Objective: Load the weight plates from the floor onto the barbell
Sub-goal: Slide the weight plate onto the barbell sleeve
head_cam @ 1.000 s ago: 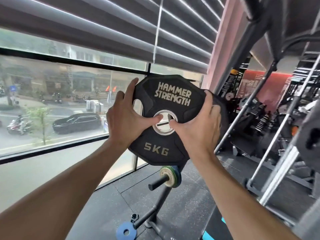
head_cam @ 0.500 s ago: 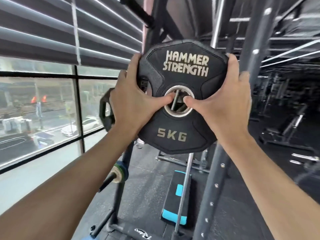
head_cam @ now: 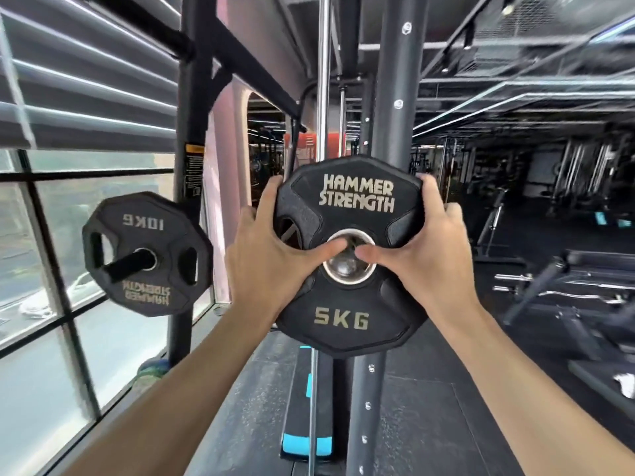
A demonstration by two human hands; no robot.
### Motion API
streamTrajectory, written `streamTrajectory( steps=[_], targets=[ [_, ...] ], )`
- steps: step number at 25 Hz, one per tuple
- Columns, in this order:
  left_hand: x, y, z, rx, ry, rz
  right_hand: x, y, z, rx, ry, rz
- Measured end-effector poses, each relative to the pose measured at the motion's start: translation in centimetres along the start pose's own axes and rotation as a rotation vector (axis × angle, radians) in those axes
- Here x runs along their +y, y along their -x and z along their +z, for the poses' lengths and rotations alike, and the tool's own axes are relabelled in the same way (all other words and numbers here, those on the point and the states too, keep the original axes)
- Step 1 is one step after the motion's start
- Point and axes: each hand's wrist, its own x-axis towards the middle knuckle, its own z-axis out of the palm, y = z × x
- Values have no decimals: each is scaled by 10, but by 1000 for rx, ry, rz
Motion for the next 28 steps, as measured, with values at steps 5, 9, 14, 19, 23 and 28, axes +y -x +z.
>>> streamTrajectory(
  steps=[5,9,14,19,23,28],
  targets=[
    [-21,4,12,-21,-61,-27,29,7,18,-99,-117,11],
    [-38,6,27,-48,64,-68,40,1,28,-118,-127,-36],
    [-47,-14,40,-168,88,-50,48,-13,42,-159,-111,-30],
    [-58,-48,54,-384,19,33,64,-31,62,-165,-154,42],
    [-69,-63,72,-381,46,55,76,-45,80,-130,-213,81],
    [-82,-82,102,-338,80,25,88,-63,99,-89,-220,118]
  ],
)
